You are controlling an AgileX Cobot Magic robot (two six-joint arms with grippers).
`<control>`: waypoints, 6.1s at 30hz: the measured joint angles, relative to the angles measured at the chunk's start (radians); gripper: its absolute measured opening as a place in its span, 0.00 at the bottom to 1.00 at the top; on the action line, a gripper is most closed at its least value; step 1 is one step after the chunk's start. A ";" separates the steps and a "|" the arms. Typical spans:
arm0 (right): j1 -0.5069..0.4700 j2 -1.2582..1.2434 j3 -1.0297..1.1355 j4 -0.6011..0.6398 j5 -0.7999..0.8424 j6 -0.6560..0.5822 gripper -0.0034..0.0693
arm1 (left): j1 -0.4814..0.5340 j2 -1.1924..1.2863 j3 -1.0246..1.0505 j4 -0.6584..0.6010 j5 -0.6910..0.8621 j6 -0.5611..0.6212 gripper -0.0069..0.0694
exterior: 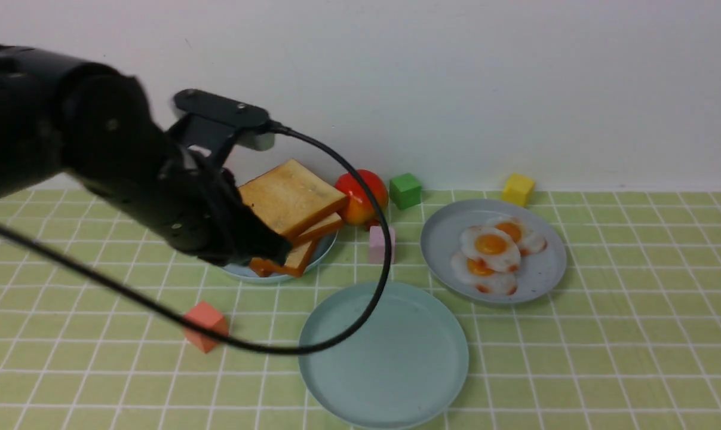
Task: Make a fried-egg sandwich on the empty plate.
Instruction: Use the left arm to grab a slice of bread, then use the left arm to put a slice of bread into the empty plate in the middle, then use the right arm to grab a fried egg
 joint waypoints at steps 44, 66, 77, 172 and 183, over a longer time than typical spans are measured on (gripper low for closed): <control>0.130 0.086 -0.019 0.012 0.051 -0.029 0.08 | 0.004 0.499 -0.376 0.322 -0.164 0.009 0.28; 0.130 0.004 -0.019 -0.057 0.099 -0.029 0.09 | -0.408 0.176 -0.043 0.173 0.031 -0.038 0.22; 0.130 -0.002 -0.019 -0.056 0.099 -0.029 0.09 | -0.436 0.271 -0.025 0.275 -0.070 -0.038 0.21; -0.059 1.606 -0.748 0.368 -0.242 0.205 0.55 | -0.496 -0.993 0.526 0.049 -0.263 -0.335 0.07; -0.059 1.616 -0.748 0.384 -0.251 0.151 0.38 | -0.496 -0.993 0.526 0.043 -0.263 -0.335 0.07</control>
